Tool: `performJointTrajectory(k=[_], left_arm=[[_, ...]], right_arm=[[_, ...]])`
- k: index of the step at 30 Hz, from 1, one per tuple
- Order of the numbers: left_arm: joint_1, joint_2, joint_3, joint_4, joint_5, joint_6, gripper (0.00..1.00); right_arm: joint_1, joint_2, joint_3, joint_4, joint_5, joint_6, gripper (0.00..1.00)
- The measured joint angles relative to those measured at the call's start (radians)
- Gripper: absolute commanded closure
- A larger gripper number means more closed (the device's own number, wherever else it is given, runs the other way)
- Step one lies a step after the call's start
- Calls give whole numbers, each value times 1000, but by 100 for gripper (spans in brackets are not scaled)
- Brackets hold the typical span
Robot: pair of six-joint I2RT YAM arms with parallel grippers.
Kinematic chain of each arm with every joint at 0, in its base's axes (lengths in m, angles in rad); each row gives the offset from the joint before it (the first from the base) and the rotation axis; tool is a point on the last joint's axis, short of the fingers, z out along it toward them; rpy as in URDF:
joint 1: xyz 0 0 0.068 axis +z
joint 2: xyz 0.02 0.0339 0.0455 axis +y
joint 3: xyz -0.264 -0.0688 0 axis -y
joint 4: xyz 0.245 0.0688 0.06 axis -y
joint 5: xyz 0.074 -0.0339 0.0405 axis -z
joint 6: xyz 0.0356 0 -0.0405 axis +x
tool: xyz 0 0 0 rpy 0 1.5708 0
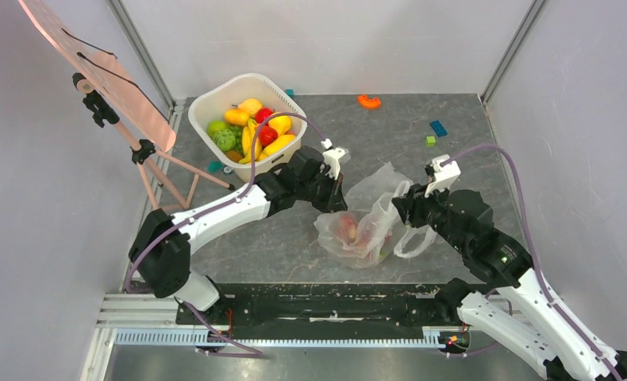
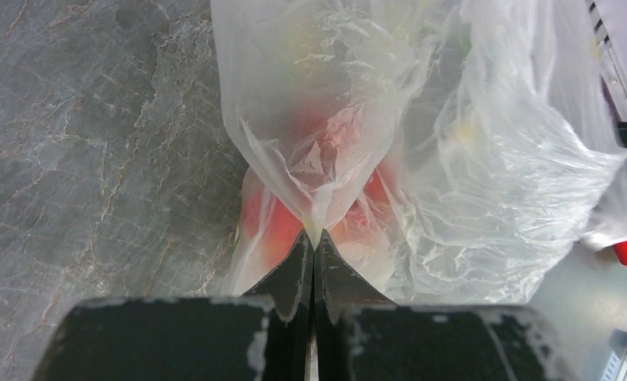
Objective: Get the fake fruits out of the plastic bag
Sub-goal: Adjust the plastic bag at the center of the board.
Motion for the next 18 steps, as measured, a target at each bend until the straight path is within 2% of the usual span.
performJointTrajectory(k=[10, 18], left_arm=[[0, 79, 31, -6, 1, 30, 98], [0, 86, 47, -9, -5, 32, 98]], right_arm=[[0, -32, -118, -157, -51, 64, 72], [0, 8, -170, -134, -20, 67, 82]])
